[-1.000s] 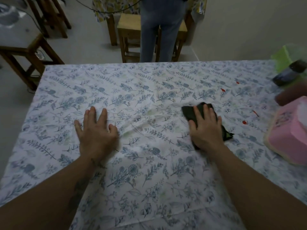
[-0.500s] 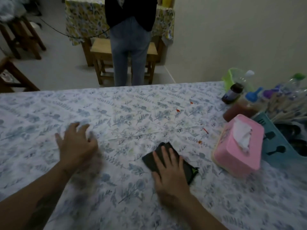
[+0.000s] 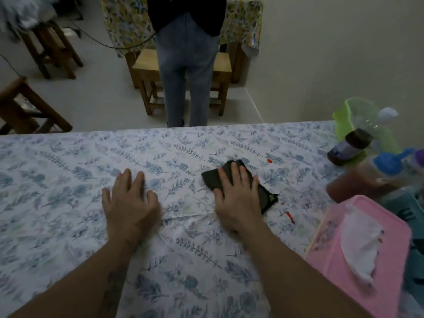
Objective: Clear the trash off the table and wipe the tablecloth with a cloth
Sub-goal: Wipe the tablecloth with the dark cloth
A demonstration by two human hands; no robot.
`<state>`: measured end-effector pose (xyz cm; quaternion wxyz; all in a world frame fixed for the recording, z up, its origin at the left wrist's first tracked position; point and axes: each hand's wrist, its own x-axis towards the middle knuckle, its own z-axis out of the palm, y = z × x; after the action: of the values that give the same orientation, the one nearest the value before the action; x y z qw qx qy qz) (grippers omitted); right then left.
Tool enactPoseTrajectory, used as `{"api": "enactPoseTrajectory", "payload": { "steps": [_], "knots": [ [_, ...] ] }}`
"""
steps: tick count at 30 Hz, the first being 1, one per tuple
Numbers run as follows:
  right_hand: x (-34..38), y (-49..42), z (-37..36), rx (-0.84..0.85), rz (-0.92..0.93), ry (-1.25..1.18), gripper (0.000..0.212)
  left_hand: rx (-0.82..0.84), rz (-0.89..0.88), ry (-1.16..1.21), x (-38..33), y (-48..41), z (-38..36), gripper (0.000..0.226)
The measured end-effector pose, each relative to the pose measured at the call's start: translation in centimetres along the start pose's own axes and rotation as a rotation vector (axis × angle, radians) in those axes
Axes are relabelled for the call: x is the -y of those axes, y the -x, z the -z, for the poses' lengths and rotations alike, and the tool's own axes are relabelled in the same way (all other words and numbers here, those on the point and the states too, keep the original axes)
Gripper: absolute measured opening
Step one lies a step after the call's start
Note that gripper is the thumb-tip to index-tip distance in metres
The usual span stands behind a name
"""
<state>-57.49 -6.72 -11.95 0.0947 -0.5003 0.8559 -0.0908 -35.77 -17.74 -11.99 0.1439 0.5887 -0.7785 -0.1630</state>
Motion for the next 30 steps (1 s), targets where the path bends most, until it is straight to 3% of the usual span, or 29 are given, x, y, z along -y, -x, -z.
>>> {"api": "enactPoseTrajectory", "payload": {
  "steps": [5,9,16,21,30],
  "knots": [
    [-6.0,-4.1,1.8,-0.016,-0.181,0.055,0.063,-0.015,0.008,-0.017,-0.2,0.0,0.1,0.070],
    [-5.0,-3.4,1.6,-0.019,-0.202,0.063,0.062,-0.013,0.003,-0.055,-0.4,0.0,0.1,0.070],
    [6.4,1.2,-1.0,0.078,0.179,-0.059,0.063,-0.005,0.006,-0.075,-0.1,-0.1,-0.1,0.068],
    [5.2,-4.1,-1.0,0.042,0.256,-0.016,0.062,-0.017,0.012,-0.047,0.1,-0.3,-0.4,0.063],
    [-10.7,-8.9,3.4,-0.072,-0.308,0.085,0.062,-0.044,0.015,-0.012,0.0,-0.3,-0.2,0.068]
  ]
}}
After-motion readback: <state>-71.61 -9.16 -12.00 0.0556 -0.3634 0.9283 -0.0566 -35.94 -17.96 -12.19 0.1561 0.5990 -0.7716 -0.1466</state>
